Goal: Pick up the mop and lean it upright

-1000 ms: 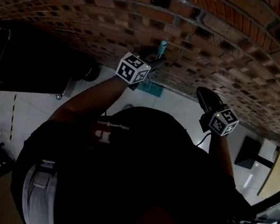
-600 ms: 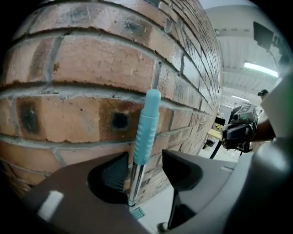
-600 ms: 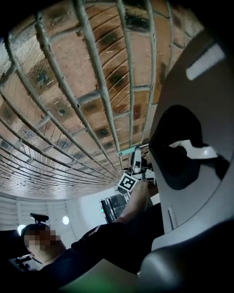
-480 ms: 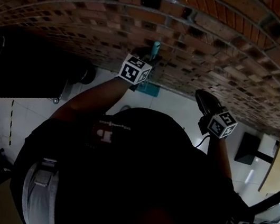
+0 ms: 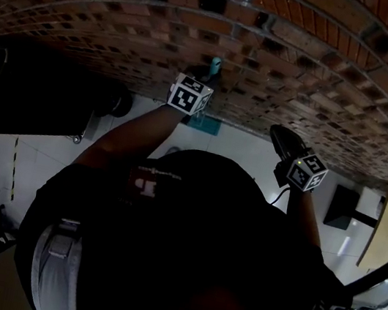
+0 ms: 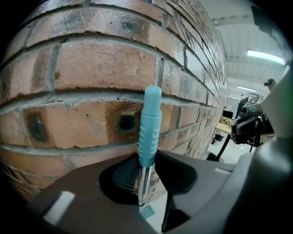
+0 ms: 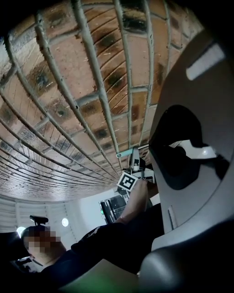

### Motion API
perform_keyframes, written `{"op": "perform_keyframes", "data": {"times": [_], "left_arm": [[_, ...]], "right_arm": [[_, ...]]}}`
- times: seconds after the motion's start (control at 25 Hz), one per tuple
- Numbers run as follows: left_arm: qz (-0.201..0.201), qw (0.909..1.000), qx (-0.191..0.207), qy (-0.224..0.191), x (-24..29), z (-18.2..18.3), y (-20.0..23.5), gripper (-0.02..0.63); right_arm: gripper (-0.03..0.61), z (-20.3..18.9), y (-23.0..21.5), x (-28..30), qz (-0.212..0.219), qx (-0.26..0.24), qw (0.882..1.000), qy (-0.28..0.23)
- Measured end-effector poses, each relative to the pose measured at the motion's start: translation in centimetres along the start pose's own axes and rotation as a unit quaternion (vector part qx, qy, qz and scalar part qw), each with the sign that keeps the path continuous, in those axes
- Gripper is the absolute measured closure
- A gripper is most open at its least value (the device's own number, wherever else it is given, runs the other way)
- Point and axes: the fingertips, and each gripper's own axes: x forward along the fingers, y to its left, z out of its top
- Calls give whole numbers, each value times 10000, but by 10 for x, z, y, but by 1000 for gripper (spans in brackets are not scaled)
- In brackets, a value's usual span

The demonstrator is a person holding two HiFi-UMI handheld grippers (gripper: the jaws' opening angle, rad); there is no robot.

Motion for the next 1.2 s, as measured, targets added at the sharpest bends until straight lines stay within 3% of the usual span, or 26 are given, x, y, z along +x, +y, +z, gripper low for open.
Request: {"op": "perform_keyframes", "data": {"times": [0.28, 0.6, 0.88, 1.2], "left_arm": [[-268, 9994, 222, -94, -26, -1, -9, 509], [-361, 9983, 330, -328, -78, 44, -8, 512], [-519, 9957, 502, -588, -117, 110, -18, 512], [-963, 9838, 912, -1207, -180, 208, -35, 512]], "right_arm": [[565, 3, 4, 3, 3, -137, 9999, 29], [565, 6, 8, 7, 46, -153, 9999, -10], [565, 16, 14, 10, 80, -236, 9997, -74], [565, 23, 18, 10, 128, -274, 9994, -169]]}}
